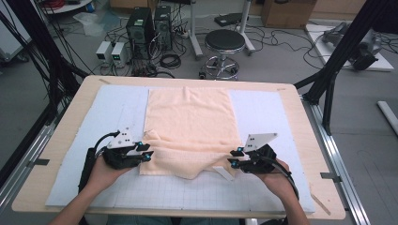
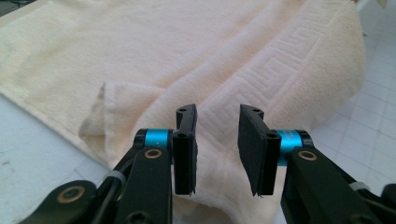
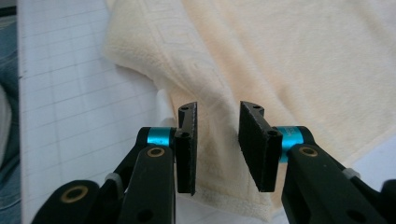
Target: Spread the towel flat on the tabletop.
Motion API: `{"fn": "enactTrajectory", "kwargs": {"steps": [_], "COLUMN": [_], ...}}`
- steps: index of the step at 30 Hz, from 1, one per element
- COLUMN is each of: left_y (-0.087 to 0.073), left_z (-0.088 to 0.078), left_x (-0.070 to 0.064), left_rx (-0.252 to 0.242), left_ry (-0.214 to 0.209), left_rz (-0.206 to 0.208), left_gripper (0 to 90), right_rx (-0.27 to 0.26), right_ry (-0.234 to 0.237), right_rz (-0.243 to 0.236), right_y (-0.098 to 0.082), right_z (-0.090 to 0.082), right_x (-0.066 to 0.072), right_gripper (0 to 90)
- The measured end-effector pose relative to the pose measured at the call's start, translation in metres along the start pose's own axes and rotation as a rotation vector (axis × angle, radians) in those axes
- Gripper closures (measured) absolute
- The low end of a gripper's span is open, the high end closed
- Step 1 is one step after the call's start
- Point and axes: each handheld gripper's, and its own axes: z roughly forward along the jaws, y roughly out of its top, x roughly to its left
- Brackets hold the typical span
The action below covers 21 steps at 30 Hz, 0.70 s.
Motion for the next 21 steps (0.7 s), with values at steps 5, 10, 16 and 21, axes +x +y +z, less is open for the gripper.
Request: {"fn": "enactTrajectory", "kwargs": {"steps": [5,10,16,21], "left_y": [-0.008,-0.011,-0.013,-0.014], "left_z": [0.013,0.027,0.040,0.042], "left_x": [-0.002,0.004,0.011,0.012], "left_rx": [0.041,0.082,0.086,0.087], "left_ry": [0.000,0.012,0.009,0.021], "left_rz": [-0.004,0.005,-0.007,-0.010], "left_gripper": [64.9,64.1,63.9,67.5], "right_rx": [0.009,-0.034,0.084,0.129], "right_ry": [-0.048,0.029,0.024,-0.003], "right_rz": [-0.025,-0.017,-0.026,-0.032], "right_y": [-0.004,-0.001,-0.005,-0.007], "right_z": [0.001,-0.006,0.028,0.050], "right_x": [0.004,0.008,0.000,-0.008], "right_gripper": [67.0,63.9,56.3,65.1]}}
